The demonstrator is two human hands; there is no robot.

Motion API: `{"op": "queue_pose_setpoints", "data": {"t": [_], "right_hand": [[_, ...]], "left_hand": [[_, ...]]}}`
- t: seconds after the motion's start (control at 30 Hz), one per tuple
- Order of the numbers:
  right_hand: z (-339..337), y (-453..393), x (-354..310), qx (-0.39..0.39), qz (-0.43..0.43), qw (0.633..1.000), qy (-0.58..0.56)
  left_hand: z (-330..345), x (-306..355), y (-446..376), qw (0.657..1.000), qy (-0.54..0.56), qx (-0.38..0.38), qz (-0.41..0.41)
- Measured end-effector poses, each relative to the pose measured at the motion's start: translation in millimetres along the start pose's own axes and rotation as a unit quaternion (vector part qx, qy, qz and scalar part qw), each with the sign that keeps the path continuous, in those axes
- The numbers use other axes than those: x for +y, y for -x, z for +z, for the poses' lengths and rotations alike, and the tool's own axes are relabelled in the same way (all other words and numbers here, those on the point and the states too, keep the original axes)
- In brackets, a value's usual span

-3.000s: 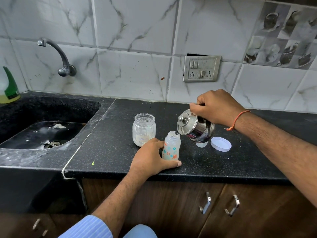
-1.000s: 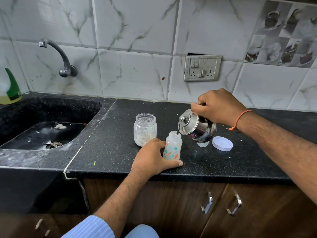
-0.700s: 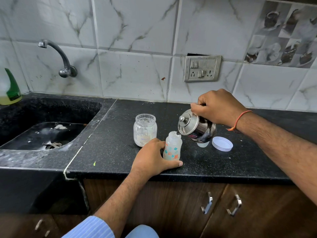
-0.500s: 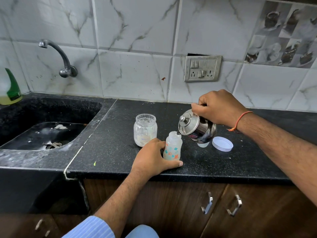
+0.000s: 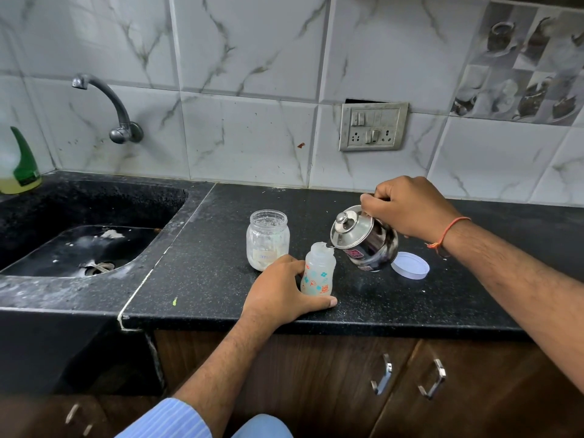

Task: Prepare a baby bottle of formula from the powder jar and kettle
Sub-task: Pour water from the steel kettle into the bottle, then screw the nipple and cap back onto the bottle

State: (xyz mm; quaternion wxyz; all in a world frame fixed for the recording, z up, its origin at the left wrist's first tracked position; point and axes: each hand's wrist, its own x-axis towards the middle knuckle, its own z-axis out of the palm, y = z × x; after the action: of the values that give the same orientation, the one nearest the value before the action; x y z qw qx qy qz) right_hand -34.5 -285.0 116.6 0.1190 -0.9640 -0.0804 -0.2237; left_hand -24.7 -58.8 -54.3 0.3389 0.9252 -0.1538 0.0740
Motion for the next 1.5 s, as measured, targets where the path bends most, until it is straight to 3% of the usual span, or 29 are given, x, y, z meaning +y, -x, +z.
{"op": "queue_pose_setpoints", "data": {"t": [0.2,0.67,1.0,1.5], "right_hand": [[12.9,13.8,17.9,-0.026,0.082,0.990,-0.111],[55.6,42.7,44.4,-0.007,0.222,0.909,-0.354],[91.6,60.5,47.6,0.011,0.313,0.835,-0.453],[96.4,54.3,25.9,-0.016,0.350,0.773,-0.528]], "left_hand": [[0.5,-0.1,-0.4,1.000,0.002,0.002,0.003],[-0.3,1.1,0.5,1.000,0.003,0.001,-0.001],[-1.0,1.8,3.3,1.000,0.002,0.003,0.000],[1.2,-0.1,2.3,1.000,0.004,0.013,0.005]]}}
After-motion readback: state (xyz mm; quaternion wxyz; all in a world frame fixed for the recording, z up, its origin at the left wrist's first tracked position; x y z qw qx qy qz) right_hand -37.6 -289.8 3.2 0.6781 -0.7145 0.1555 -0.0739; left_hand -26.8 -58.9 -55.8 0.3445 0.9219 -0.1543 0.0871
